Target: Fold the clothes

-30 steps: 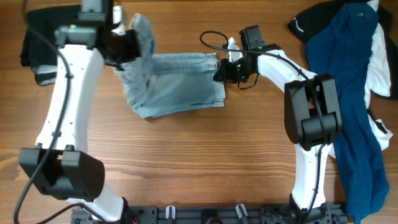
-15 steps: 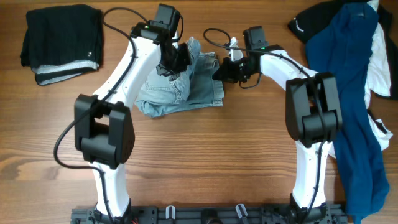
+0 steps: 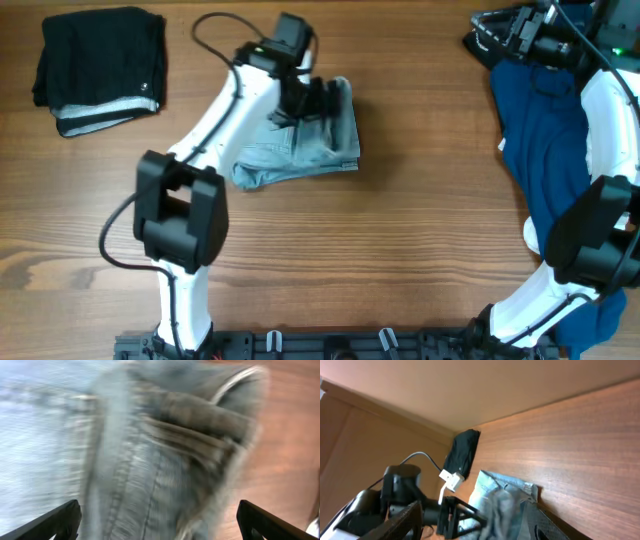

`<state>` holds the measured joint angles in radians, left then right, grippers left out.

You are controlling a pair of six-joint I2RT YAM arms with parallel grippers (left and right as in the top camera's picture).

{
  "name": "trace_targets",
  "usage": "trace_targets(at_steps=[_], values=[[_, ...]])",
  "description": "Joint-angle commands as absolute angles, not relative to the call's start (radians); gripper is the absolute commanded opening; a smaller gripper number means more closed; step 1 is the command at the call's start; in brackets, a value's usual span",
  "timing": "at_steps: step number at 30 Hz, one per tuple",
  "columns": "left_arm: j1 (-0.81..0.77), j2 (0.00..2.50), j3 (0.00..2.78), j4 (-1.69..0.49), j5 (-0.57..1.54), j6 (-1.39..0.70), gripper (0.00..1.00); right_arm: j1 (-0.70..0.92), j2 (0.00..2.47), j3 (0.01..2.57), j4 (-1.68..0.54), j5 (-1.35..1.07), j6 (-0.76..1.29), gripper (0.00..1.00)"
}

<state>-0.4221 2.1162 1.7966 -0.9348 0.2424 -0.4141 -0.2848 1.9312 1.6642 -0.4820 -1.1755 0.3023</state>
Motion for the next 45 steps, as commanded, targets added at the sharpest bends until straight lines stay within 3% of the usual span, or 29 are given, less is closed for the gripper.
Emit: trace_targets(at_steps=[1, 5, 10, 17, 21, 28, 31, 32, 34, 36, 38, 45], values=[[-0.538, 2.127, 1.817, -0.895, 0.234, -0.343, 1.00, -0.279, 1.945, 1.660, -0.484, -1.175, 0.290, 0.67], [-0.565, 2.127, 1.817, -0.903, 0.142, -0.343, 1.00, -0.279, 1.945, 1.660, -0.499, -1.132, 0.287, 0.67], [-0.493, 2.079, 1.818, -1.096, -0.010, -0.339, 1.00, -0.279, 1.945, 1.660, -0.583, -1.000, 0.230, 0.68], [-0.420, 2.042, 1.815, -1.176, -0.013, -0.345, 1.00, -0.274, 1.945, 1.660, -0.601, -0.937, 0.200, 0.69], [-0.431, 2.025, 1.815, -1.092, 0.121, -0.259, 1.00, -0.272, 1.945, 1.660, -0.607, -0.920, 0.198, 0.69], [-0.385, 1.930, 1.811, -1.119, 0.115, -0.235, 1.00, -0.272, 1.945, 1.660, -0.620, -0.912, 0.198, 0.69], [-0.376, 1.966, 1.709, -1.137, 0.115, -0.243, 0.98, -0.272, 1.945, 1.660, -0.624, -0.912, 0.198, 0.69], [-0.376, 1.971, 1.665, -1.137, 0.115, -0.243, 0.93, -0.272, 1.945, 1.660, -0.623, -0.908, 0.198, 0.69], [-0.376, 1.971, 1.571, -1.134, 0.115, -0.247, 0.69, -0.272, 1.945, 1.660, -0.626, -0.890, 0.198, 0.70], [-0.376, 1.971, 1.510, -1.125, 0.115, -0.247, 0.33, -0.271, 1.945, 1.660, -0.630, -0.886, 0.198, 0.70], [-0.369, 1.971, 1.447, -1.100, 0.114, -0.255, 0.14, -0.271, 1.945, 1.660, -0.634, -0.886, 0.197, 0.70], [-0.291, 1.971, 1.237, -0.879, -0.153, -0.339, 0.07, -0.265, 1.945, 1.660, -0.645, -0.867, 0.186, 0.70]])
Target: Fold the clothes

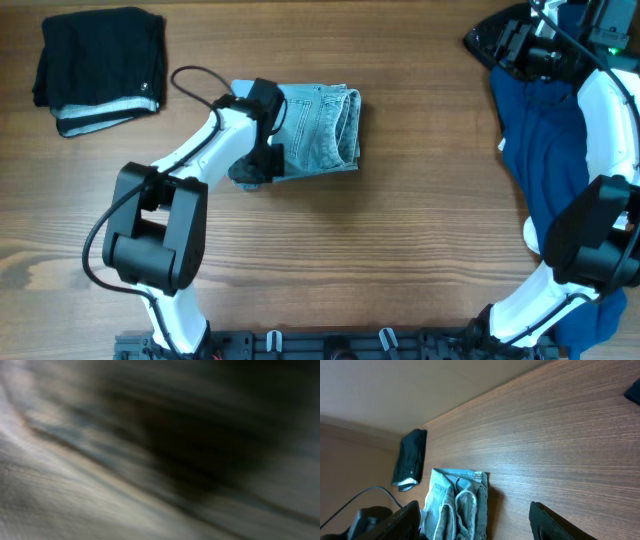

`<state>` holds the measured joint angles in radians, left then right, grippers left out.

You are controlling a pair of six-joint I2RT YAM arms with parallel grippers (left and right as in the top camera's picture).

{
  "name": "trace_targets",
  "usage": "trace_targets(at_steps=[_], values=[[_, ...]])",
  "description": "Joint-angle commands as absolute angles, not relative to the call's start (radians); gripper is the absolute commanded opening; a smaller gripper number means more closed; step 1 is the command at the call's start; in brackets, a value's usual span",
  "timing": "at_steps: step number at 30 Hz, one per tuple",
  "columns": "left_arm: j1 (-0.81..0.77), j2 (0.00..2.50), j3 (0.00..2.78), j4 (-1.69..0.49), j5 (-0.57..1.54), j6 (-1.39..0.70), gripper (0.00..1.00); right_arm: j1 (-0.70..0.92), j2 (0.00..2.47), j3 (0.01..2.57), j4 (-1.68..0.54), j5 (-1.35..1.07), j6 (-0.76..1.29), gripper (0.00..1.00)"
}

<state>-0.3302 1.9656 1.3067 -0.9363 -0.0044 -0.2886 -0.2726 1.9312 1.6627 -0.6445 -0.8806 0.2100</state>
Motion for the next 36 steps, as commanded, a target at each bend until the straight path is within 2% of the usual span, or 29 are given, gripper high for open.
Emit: trace_targets(at_steps=[1, 4, 6, 10, 11, 13, 15, 18, 22, 26, 32, 36], values=[[-0.253, 1.971, 1.176, -0.796, -0.239, -0.353, 0.05, -0.264, 1.945, 1.660, -0.645, -0.862, 0.186, 0.70], [-0.182, 1.971, 1.144, -0.679, -0.286, -0.352, 0.05, -0.259, 1.945, 1.660, -0.644, -0.849, 0.186, 0.71], [-0.140, 1.971, 1.144, -0.586, -0.305, -0.344, 0.19, -0.248, 1.945, 1.660, -0.645, -0.826, 0.186, 0.71], [-0.093, 1.971, 1.145, -0.446, -0.418, -0.342, 0.34, -0.245, 1.945, 1.660, -0.645, -0.826, 0.186, 0.71], [-0.093, 1.969, 1.153, -0.422, -0.416, -0.297, 0.49, -0.245, 1.945, 1.660, -0.645, -0.827, 0.187, 0.71], [-0.113, 1.939, 1.209, -0.459, -0.416, -0.220, 0.69, -0.245, 1.945, 1.660, -0.646, -0.827, 0.194, 0.71], [-0.156, 1.877, 1.261, -0.522, -0.408, -0.199, 0.76, -0.245, 1.945, 1.660, -0.649, -0.827, 0.198, 0.71], [-0.251, 1.729, 1.288, -0.555, -0.306, -0.055, 0.98, -0.245, 1.945, 1.660, -0.649, -0.828, 0.210, 0.71], [-0.370, 1.635, 1.288, -0.537, -0.268, 0.072, 1.00, -0.245, 1.945, 1.660, -0.649, -0.828, 0.210, 0.72], [-0.421, 1.717, 1.288, -0.530, -0.087, 0.075, 1.00, -0.245, 1.945, 1.660, -0.653, -0.831, 0.210, 0.72], [-0.515, 1.808, 1.288, -0.505, -0.012, 0.129, 1.00, -0.245, 1.945, 1.660, -0.653, -0.831, 0.210, 0.72], [-0.524, 1.813, 1.288, -0.543, -0.007, 0.150, 1.00, -0.245, 1.945, 1.660, -0.653, -0.831, 0.210, 0.72]])
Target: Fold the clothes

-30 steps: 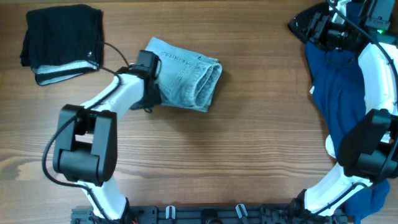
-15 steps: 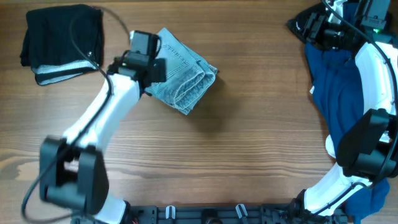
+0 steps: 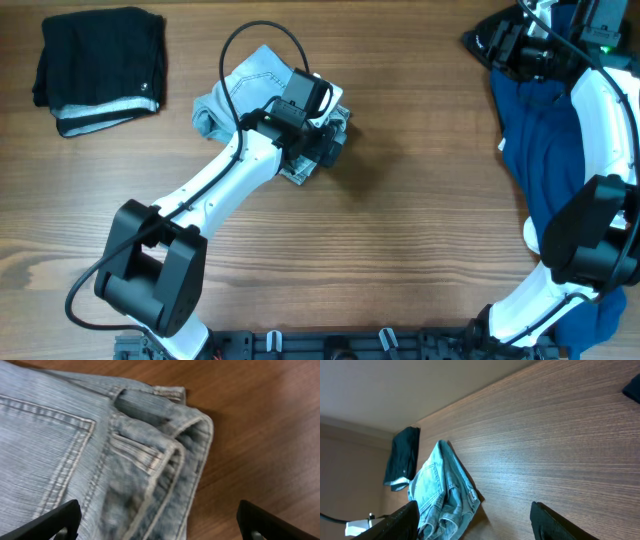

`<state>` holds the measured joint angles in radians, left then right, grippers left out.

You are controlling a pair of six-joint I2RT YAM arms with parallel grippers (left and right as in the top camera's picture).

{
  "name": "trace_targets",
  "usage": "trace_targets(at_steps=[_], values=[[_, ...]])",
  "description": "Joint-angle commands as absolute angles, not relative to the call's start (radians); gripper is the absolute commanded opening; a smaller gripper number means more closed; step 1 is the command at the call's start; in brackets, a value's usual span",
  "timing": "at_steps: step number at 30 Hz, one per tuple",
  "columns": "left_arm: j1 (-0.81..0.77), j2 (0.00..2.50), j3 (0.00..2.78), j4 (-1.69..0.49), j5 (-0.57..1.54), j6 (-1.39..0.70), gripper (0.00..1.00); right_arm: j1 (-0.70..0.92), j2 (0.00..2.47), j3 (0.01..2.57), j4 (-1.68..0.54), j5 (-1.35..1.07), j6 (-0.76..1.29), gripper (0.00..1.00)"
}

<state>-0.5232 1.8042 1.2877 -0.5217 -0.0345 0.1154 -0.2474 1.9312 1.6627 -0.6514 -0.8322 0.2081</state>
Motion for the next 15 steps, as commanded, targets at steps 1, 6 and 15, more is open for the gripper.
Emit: trace_targets(at_steps=[1, 6, 15], values=[[-0.524, 1.821, 1.288, -0.559, -0.007, 0.151, 1.00, -0.245, 1.945, 1.660, -0.653, -0.831, 0.210, 0.72], [-0.525, 1.939, 1.287, -0.565, 0.026, 0.154, 1.00, -0.242, 1.945, 1.660, -0.653, -0.831, 0.210, 0.72], [-0.524, 2.128, 1.287, -0.476, -0.112, 0.154, 0.98, -0.232, 1.945, 1.660, -0.653, -0.829, 0.210, 0.72]])
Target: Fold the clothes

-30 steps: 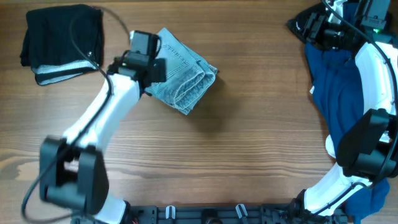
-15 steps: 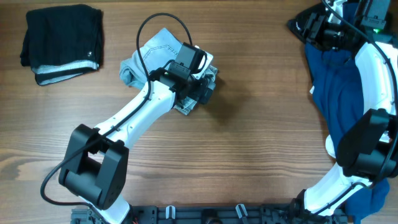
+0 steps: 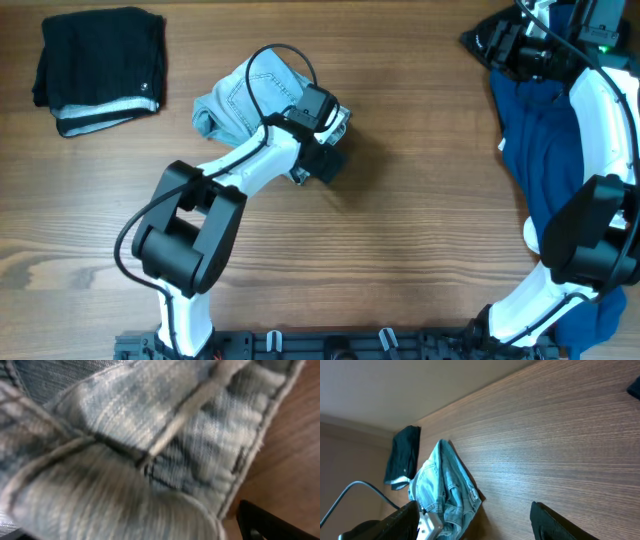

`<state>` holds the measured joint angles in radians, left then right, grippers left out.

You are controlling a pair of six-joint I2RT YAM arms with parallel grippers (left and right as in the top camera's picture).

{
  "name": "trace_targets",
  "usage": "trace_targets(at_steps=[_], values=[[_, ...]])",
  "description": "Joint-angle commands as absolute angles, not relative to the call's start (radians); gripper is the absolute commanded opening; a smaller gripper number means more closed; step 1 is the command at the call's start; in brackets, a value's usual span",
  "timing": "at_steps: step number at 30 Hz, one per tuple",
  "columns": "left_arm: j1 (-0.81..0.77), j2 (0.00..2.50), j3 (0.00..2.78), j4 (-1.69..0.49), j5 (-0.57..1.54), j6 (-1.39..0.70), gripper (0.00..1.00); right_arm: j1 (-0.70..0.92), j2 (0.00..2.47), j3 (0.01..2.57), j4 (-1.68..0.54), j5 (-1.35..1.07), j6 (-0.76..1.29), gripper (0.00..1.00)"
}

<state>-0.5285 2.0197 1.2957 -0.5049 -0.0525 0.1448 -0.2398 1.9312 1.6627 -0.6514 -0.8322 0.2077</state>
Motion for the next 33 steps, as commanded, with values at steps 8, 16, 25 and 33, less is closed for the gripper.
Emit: trace_targets(at_steps=[8, 16, 25, 33], values=[[-0.511, 2.268, 1.287, -0.400, -0.301, 0.154, 0.40, -0.231, 1.945, 1.660, -0.659, -0.808, 0.209, 0.72], [-0.495, 2.251, 1.291, -0.390, -0.350, 0.150, 0.04, -0.231, 1.945, 1.660, -0.659, -0.808, 0.209, 0.72], [-0.367, 1.817, 1.351, -0.485, -0.432, 0.181, 0.04, -0.231, 1.945, 1.660, -0.666, -0.808, 0.209, 0.72], [-0.340, 1.523, 1.351, -0.388, -0.440, 0.203, 0.04, -0.229, 1.945, 1.660, -0.668, -0.808, 0.210, 0.72]])
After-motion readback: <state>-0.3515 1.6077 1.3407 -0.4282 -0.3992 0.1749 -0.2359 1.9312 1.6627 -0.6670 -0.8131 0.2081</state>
